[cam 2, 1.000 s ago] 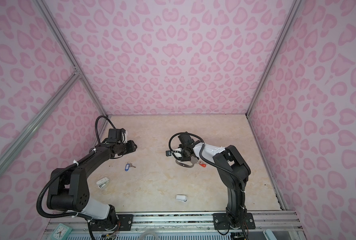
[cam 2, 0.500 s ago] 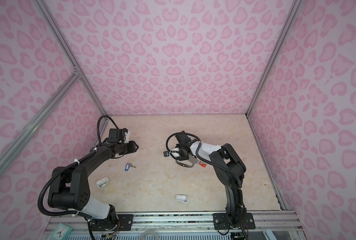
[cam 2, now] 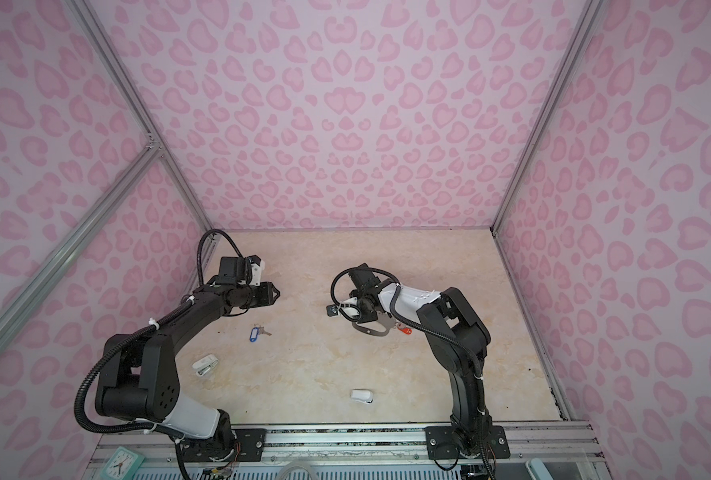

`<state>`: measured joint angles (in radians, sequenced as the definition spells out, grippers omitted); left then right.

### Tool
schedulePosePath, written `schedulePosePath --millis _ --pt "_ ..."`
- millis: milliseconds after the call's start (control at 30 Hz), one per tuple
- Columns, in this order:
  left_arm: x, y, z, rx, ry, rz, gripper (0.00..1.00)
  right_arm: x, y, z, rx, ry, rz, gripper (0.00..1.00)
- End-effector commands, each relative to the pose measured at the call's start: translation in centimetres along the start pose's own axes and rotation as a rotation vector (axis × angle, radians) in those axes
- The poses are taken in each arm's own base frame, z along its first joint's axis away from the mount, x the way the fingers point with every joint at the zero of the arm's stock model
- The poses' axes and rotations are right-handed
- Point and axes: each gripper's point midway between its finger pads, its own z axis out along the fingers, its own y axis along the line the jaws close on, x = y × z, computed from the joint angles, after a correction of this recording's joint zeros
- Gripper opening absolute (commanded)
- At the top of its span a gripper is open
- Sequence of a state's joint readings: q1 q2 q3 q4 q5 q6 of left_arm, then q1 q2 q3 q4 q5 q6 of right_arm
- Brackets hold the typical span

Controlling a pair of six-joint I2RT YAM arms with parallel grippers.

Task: Put the keys on the keyring

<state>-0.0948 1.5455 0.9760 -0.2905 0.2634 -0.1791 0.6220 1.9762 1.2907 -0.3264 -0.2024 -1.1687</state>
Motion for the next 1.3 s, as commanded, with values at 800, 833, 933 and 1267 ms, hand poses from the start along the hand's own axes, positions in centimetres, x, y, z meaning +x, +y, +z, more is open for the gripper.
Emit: schedulePosePath --millis 800,833,933,1267 --pt "4.3 -26.7 -8.1 0.747 -0.46 1.144 0.38 0.9 4.0 -18.3 0.022 -0.374 0.378 0.0" --pt "4.5 -27.5 -8.1 0.762 -0.463 1.159 0.38 0.9 3.9 -18.7 0.041 -0.385 0.382 0.0" --pt "5.0 -29.2 -7.8 0.797 -0.461 1.185 0.37 0.8 3.9 -19.5 0.074 -0.408 0.383 0.0" --pt "6.4 -31.2 -7.2 0.846 -0.446 1.244 0.27 0.4 3.9 -20.3 0.064 -0.475 0.44 0.0"
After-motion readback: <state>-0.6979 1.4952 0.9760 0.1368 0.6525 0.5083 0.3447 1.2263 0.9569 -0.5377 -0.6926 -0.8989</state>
